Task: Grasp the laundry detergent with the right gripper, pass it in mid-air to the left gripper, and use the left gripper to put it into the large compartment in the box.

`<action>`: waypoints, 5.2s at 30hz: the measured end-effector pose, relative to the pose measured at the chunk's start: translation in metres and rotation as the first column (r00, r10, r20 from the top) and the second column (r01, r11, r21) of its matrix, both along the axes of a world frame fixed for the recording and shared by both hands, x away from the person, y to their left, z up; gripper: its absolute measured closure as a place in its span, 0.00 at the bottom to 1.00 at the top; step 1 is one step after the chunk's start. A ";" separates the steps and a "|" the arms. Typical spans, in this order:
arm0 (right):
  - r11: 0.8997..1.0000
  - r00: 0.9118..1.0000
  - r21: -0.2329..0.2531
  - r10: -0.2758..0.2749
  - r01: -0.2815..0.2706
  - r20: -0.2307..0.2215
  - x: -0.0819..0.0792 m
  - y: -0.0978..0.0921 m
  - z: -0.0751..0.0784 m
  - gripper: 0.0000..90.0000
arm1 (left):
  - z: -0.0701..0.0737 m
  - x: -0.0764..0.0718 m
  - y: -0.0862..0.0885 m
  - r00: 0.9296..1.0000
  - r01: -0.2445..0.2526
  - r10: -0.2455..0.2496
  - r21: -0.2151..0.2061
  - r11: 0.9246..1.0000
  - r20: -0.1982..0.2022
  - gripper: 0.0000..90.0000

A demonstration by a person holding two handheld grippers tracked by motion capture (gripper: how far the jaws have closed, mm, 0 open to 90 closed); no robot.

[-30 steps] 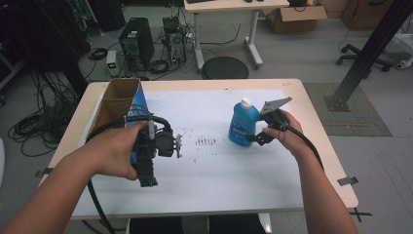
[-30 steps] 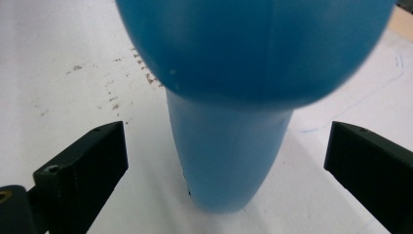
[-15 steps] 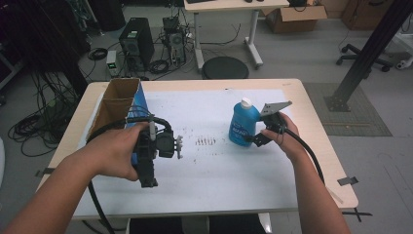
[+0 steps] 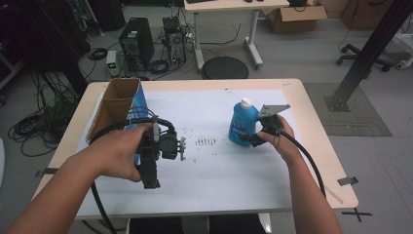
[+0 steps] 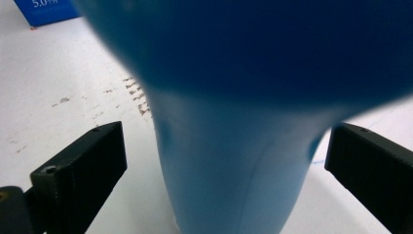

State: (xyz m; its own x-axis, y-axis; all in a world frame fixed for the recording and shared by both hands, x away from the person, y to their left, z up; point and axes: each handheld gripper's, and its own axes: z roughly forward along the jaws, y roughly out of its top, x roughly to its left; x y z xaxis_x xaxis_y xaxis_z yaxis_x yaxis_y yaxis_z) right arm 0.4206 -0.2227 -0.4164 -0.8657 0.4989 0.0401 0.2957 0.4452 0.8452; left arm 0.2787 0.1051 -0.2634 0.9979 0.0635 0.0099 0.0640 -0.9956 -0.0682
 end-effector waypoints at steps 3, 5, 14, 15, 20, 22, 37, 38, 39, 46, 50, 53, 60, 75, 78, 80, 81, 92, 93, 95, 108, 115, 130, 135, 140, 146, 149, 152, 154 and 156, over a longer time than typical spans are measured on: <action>1.000 1.000 0.016 -0.006 0.006 0.006 0.000 0.001 0.000 0.02 | 0.001 0.000 -0.001 1.000 0.003 -0.003 -0.001 1.000 0.000 0.00; 0.999 1.000 0.034 -0.016 0.015 0.008 0.001 0.001 -0.001 0.02 | 0.001 0.000 -0.001 1.000 0.004 -0.004 -0.006 1.000 0.002 0.00; 0.997 0.999 0.074 -0.033 0.032 0.013 0.000 0.002 -0.005 0.06 | 0.001 0.000 -0.002 1.000 0.013 -0.013 -0.004 1.000 0.007 0.00; 0.997 0.999 0.074 -0.039 0.038 0.017 0.000 0.002 -0.006 0.07 | 0.001 0.000 -0.002 1.000 0.013 -0.013 -0.004 1.000 0.007 0.00; 0.997 0.999 0.073 -0.039 0.038 0.012 0.000 0.003 -0.007 0.11 | 0.002 -0.001 -0.001 1.000 0.012 -0.012 -0.006 1.000 0.009 0.00; 0.996 0.999 0.074 -0.042 0.041 0.012 0.000 0.003 -0.007 0.14 | 0.002 -0.001 -0.001 1.000 0.012 -0.012 -0.006 1.000 0.008 0.00; 0.996 0.999 0.080 -0.044 0.042 0.022 -0.001 0.001 -0.009 0.25 | 0.001 0.000 0.000 1.000 0.011 -0.010 -0.003 1.000 0.007 0.00; 0.996 0.999 0.080 -0.044 0.042 0.022 -0.001 0.001 -0.009 0.25 | 0.001 0.000 0.000 1.000 0.010 -0.010 -0.003 1.000 0.008 0.00; 0.996 0.999 0.079 -0.042 0.040 0.023 -0.001 0.001 -0.009 0.25 | 0.001 0.000 0.000 1.000 0.010 -0.010 -0.002 1.000 0.006 0.01; 0.997 0.999 0.077 -0.029 0.028 0.019 -0.001 0.002 -0.009 0.27 | 0.001 0.001 -0.001 1.000 0.009 -0.009 -0.001 1.000 0.006 0.01; 0.996 1.000 0.083 -0.026 0.025 0.015 -0.001 0.002 -0.011 0.30 | 0.000 0.001 -0.001 1.000 0.009 -0.009 -0.001 1.000 0.006 0.01; 0.996 1.000 0.088 -0.025 0.023 0.017 -0.001 0.001 -0.011 0.32 | 0.000 0.001 -0.001 1.000 0.010 -0.010 0.004 1.000 0.004 0.01; 0.995 0.999 0.100 -0.023 0.020 0.024 -0.002 0.001 -0.010 0.40 | 0.000 0.001 0.000 1.000 0.007 -0.007 -0.001 1.000 0.004 0.01; 0.995 0.999 0.095 -0.016 0.012 0.041 -0.002 0.001 -0.011 0.51 | 0.001 0.002 -0.003 1.000 0.017 -0.017 -0.013 1.000 0.008 0.01; 0.994 0.999 0.111 -0.014 0.010 0.035 -0.002 0.001 -0.010 0.51 | 0.002 0.002 -0.003 1.000 0.018 -0.018 -0.010 1.000 0.010 0.00; 0.991 0.999 0.137 0.000 -0.005 0.042 -0.004 0.000 -0.004 0.51 | 0.003 0.002 -0.004 1.000 0.018 -0.018 -0.011 1.000 0.014 0.00; 0.989 0.998 0.146 0.020 -0.028 0.057 -0.006 0.000 0.004 0.51 | 0.004 0.002 -0.004 1.000 0.018 -0.018 -0.014 1.000 0.014 0.00; 0.985 0.988 0.097 0.134 -0.142 0.080 -0.028 -0.005 0.052 0.51 | 0.024 0.009 -0.009 0.999 0.010 -0.009 -0.027 1.000 0.038 0.00; 0.985 0.988 0.097 0.134 -0.142 0.080 -0.028 -0.005 0.052 0.51 | 0.025 0.010 -0.010 0.999 0.014 -0.013 -0.028 1.000 0.040 0.00; 0.980 0.980 0.077 0.176 -0.183 0.089 -0.038 -0.003 0.062 0.51 | 0.027 0.011 -0.012 0.999 0.014 -0.013 -0.027 1.000 0.038 0.00; 0.931 0.925 0.020 0.359 -0.364 0.123 -0.084 0.026 0.079 0.50 | 0.031 0.017 -0.026 0.999 0.026 -0.026 -0.015 1.000 0.035 0.00; 0.900 0.895 0.000 0.434 -0.437 0.104 -0.104 0.051 0.070 0.50 | 0.034 0.018 -0.030 0.999 0.025 -0.025 -0.015 1.000 0.034 0.00; 0.882 0.880 0.019 0.469 -0.472 0.078 -0.110 0.075 0.051 0.50 | 0.032 0.020 -0.039 0.999 0.045 -0.044 -0.010 0.999 0.028 0.00; 0.879 0.878 0.029 0.472 -0.476 0.077 -0.109 0.081 0.047 0.50 | 0.031 0.021 -0.041 0.999 0.047 -0.047 -0.012 0.999 0.025 0.00; 0.878 0.878 0.043 0.473 -0.477 0.076 -0.108 0.087 0.044 0.50 | 0.029 0.021 -0.043 0.998 0.054 -0.054 -0.013 0.998 0.021 0.00; 0.871 0.872 0.053 0.483 -0.488 0.083 -0.108 0.098 0.041 0.50 | 0.029 0.021 -0.043 0.998 0.054 -0.053 -0.014 0.998 0.020 0.00; 0.867 0.868 0.060 0.489 -0.494 0.086 -0.108 0.103 0.039 0.50 | 0.029 0.021 -0.043 0.998 0.053 -0.053 -0.013 0.999 0.022 0.00; 0.866 0.867 0.065 0.490 -0.496 0.086 -0.109 0.107 0.038 0.50 | 0.028 0.021 -0.043 0.998 0.052 -0.052 -0.013 0.999 0.023 0.00; 0.866 0.867 0.066 0.490 -0.496 0.086 -0.109 0.110 0.037 0.50 | 0.028 0.021 -0.043 0.998 0.051 -0.051 -0.014 0.999 0.023 0.00; 0.865 0.866 0.066 0.492 -0.498 0.086 -0.110 0.113 0.035 0.50 | 0.028 0.021 -0.043 0.998 0.053 -0.053 -0.015 0.998 0.024 0.00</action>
State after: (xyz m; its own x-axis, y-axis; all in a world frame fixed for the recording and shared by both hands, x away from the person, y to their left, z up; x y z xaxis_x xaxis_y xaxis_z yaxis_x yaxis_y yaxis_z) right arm 0.3111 -0.1097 -0.3810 -1.0000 0.0015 -0.0020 -0.0011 0.4459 0.8951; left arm 0.2992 0.0624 -0.2355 0.9994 0.0106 0.0330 0.0123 -0.9986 -0.0518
